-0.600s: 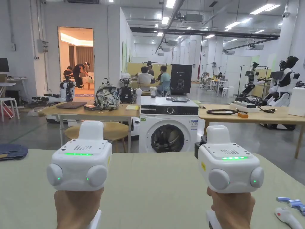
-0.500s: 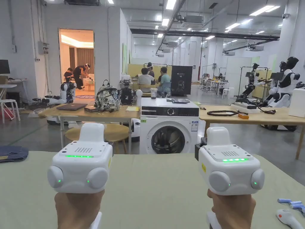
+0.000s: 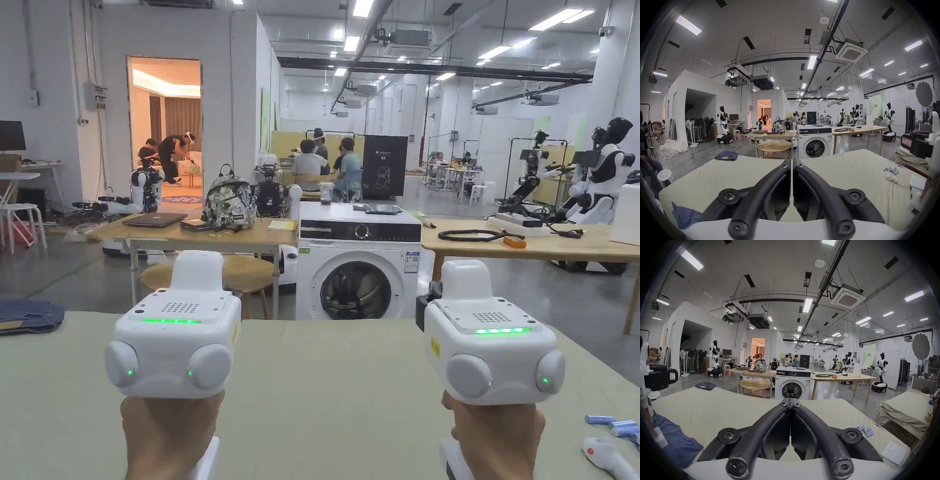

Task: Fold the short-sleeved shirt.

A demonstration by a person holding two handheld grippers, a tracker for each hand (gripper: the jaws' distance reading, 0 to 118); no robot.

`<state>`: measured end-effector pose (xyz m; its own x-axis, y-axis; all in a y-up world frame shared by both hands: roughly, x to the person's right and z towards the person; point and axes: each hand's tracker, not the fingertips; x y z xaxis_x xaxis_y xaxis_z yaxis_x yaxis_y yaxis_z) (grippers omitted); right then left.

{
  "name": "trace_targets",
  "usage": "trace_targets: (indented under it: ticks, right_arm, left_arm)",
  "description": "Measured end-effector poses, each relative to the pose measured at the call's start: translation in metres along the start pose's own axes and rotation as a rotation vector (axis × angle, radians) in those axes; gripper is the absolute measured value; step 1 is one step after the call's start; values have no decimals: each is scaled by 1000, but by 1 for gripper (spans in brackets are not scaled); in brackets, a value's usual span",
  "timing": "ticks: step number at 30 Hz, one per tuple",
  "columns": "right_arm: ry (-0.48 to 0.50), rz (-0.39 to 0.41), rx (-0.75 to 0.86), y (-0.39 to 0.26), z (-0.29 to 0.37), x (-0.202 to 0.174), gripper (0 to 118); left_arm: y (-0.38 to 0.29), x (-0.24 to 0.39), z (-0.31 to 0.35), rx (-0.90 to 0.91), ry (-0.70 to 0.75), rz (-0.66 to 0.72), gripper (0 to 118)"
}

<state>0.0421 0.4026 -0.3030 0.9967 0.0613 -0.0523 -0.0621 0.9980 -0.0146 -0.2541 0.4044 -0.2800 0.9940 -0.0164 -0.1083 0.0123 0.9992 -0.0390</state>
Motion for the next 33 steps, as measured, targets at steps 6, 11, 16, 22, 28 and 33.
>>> trace_targets:
  ticks: [6,11,16,22,28,33]
  right_arm:
    - [-1,3,8,1,0,0,0]
    - [0,-6,9,0,-4,3,0]
    - [-6,7,12,-1,-4,2,0]
    - [-1,3,13,-4,-5,0,0]
    - [-3,1,14,-6,-3,-1,0]
    - [-1,21,22,-8,4,-7,0]
  left_arm:
    - [0,2,2,8,-6,-16,0]
    - [2,1,3,10,-1,-16,0]
    - [4,-1,1,9,1,-20,0]
    - [0,0,2,7,-1,-16,0]
    - [-1,1,4,4,1,-3,0]
    - [-10,-2,9,-6,-1,-14,0]
